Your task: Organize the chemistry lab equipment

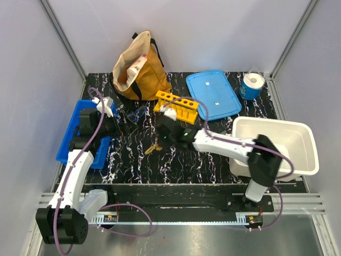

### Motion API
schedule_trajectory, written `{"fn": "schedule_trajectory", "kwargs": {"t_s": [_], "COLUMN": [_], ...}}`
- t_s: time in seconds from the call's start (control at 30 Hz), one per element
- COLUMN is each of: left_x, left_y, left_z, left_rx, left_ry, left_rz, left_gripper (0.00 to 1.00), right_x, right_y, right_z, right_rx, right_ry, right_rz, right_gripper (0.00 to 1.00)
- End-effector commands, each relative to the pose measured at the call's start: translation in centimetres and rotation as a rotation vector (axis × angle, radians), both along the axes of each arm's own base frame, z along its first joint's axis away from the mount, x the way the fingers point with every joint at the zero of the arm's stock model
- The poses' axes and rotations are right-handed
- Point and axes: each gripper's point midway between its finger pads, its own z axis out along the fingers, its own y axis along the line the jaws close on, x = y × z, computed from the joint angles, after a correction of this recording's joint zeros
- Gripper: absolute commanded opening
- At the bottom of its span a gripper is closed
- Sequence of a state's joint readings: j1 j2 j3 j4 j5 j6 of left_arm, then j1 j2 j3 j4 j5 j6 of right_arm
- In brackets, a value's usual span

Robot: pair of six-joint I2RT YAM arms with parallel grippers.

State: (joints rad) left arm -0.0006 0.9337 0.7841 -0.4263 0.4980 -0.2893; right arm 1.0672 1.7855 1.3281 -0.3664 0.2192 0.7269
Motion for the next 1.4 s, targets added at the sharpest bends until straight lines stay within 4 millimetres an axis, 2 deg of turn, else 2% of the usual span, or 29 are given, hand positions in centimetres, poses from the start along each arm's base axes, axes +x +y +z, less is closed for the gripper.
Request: {"fn": "schedule_trajectory", "kwargs": {"t_s": [0.0,0.13,0.2,0.27,0.37,0.43,0.6,0.83,0.97,1.2,1.37], "left_x": [0.3,0.2,0.0,0.0,-0.1,-0.1,-0.2,-0.2,-0.3,-0.3,-0.3], "left_y": [-1.1,-1.3,-1.5,-1.5,-1.6,-1.7,-1.9,-2.2,-2.2,-2.1,-2.1], "left_z": [1.1,1.4,1.4,1.5,1.5,1.6,1.5,1.6,1.5,1.4,1.3], "left_rx": [-0.012,-0.015,-0.018,-0.015,-0.016,-0.018,-0.016,-0.013,-0.013,0.0,0.01], "left_ry": [-0.038,-0.049,-0.051,-0.056,-0.054,-0.056,-0.056,-0.057,-0.057,-0.054,-0.054], "left_rz": [-0.056,-0.064,-0.071,-0.071,-0.074,-0.076,-0.081,-0.088,-0.09,-0.084,-0.078], "left_gripper": [0.99,0.99,0.99,0.99,0.99,0.99,0.99,0.99,0.99,0.99,0.99], "right_x": [4.9,7.4,8.1,7.8,6.4,5.5,3.6,0.7,-0.2,-1.3,-1.7], "right_y": [-6.8,-14.0,-19.3,-23.5,-28.8,-32.1,-38.4,-43.0,-45.1,-46.8,-47.6], "right_z": [6.8,11.3,13.1,15.4,17.5,18.1,16.4,14.7,12.4,7.2,6.3], "right_rx": [0.023,-0.014,-0.071,-0.066,-0.067,-0.082,-0.155,-0.161,-0.236,-0.33,-0.41], "right_ry": [-0.159,-0.263,-0.291,-0.328,-0.392,-0.427,-0.399,-0.421,-0.347,-0.171,-0.164], "right_rz": [-0.176,-0.334,-0.478,-0.599,-0.756,-0.852,-1.062,-1.296,-1.409,-1.564,-1.603], "right_gripper": [0.0,0.0,0.0,0.0,0.0,0.0,0.0,0.0,0.0,0.0,0.01]}}
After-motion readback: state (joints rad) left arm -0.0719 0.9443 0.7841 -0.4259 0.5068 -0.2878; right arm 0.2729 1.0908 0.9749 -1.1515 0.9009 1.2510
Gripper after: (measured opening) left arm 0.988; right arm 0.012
